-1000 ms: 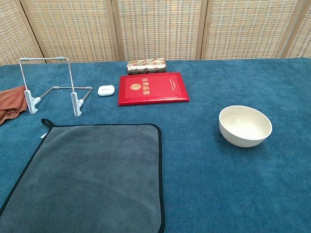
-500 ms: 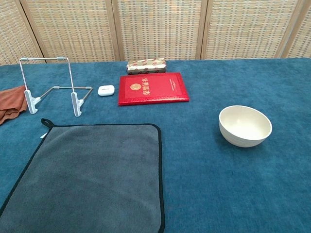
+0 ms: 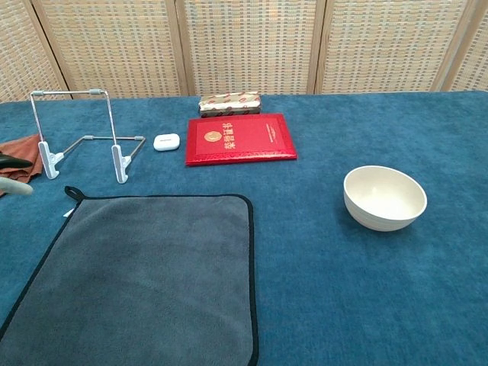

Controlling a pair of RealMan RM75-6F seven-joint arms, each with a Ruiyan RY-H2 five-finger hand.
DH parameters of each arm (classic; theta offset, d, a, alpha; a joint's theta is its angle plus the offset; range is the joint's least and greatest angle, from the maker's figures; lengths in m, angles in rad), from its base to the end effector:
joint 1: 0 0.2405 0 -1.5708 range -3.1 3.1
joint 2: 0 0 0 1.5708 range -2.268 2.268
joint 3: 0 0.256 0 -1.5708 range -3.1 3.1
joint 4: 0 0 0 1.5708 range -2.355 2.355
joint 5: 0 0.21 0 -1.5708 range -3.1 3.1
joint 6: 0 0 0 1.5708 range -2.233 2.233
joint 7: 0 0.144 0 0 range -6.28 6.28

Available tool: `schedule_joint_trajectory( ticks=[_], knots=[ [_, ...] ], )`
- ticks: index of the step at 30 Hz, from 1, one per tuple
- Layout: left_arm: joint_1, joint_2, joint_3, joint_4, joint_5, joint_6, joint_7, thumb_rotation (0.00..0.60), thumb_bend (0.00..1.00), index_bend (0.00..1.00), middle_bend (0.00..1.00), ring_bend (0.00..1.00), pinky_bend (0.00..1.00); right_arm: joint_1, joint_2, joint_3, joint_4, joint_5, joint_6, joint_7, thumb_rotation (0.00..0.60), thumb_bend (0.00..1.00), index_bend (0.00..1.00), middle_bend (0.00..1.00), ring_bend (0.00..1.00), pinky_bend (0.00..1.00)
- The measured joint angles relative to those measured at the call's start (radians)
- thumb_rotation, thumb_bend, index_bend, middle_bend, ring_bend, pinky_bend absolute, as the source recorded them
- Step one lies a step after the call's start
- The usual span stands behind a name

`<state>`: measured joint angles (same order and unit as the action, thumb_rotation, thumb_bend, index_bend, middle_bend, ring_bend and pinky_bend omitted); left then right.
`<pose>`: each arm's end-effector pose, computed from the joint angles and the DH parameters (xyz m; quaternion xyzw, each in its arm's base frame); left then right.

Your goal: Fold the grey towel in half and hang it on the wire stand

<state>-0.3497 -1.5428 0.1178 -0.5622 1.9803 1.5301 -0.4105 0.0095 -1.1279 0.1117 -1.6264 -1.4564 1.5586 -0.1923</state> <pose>-0.3496 0.2466 0.0741 -0.8346 -0.1941 -0.3573 0.3717 -0.3175 -0.1689 0.1759 0.5690 -0.3320 0.3436 0.6693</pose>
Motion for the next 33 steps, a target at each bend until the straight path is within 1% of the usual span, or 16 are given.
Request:
schedule_joint_trajectory(
  ticks=[1, 4, 7, 10, 13, 18, 24, 33],
  knots=[
    [-0.008, -0.039, 0.01, 0.067, 0.008, 0.014, -0.038, 0.6, 0.28, 0.2, 0.0, 0.0, 0.0, 0.001, -0.001, 0.001, 0.001, 0.004, -0.002, -0.001, 0.6, 0.0, 0.0, 0.0, 0.0, 0.0],
    [-0.028, -0.127, 0.035, 0.215, 0.024, 0.045, -0.114, 0.6, 0.28, 0.21, 0.0, 0.0, 0.0, 0.005, -0.004, 0.006, 0.004, 0.018, -0.011, -0.004, 0.6, 0.0, 0.0, 0.0, 0.0, 0.0],
    [-0.045, -0.195, 0.063, 0.323, 0.034, 0.069, -0.166, 0.6, 0.28, 0.21, 0.0, 0.0, 0.0, 0.008, -0.005, 0.009, 0.008, 0.028, -0.016, -0.003, 0.6, 0.0, 0.0, 0.0, 0.0, 0.0],
    [-0.057, -0.241, 0.098, 0.383, 0.039, 0.081, -0.189, 0.6, 0.29, 0.22, 0.0, 0.0, 0.0, 0.01, -0.005, 0.011, 0.01, 0.033, -0.02, 0.0, 0.6, 0.0, 0.0, 0.0, 0.0, 0.0],
    [-0.059, -0.263, 0.113, 0.397, 0.033, 0.068, -0.194, 0.6, 0.32, 0.22, 0.0, 0.0, 0.0, 0.012, -0.005, 0.01, 0.011, 0.034, -0.021, 0.0, 0.6, 0.0, 0.0, 0.0, 0.0, 0.0],
    [-0.06, -0.288, 0.127, 0.408, 0.015, 0.055, -0.177, 0.6, 0.32, 0.21, 0.0, 0.0, 0.0, 0.012, -0.005, 0.007, 0.011, 0.032, -0.02, 0.0, 0.6, 0.0, 0.0, 0.0, 0.0, 0.0],
    [-0.058, -0.288, 0.14, 0.415, -0.005, 0.045, -0.173, 0.6, 0.35, 0.21, 0.0, 0.0, 0.0, 0.012, -0.002, 0.007, 0.011, 0.032, -0.018, 0.009, 0.6, 0.0, 0.0, 0.0, 0.0, 0.0],
    [-0.054, -0.29, 0.149, 0.415, -0.037, 0.005, -0.174, 0.6, 0.35, 0.21, 0.0, 0.0, 0.0, 0.014, 0.0, 0.003, 0.008, 0.029, -0.021, 0.012, 0.6, 0.0, 0.0, 0.0, 0.0, 0.0]
  ],
)
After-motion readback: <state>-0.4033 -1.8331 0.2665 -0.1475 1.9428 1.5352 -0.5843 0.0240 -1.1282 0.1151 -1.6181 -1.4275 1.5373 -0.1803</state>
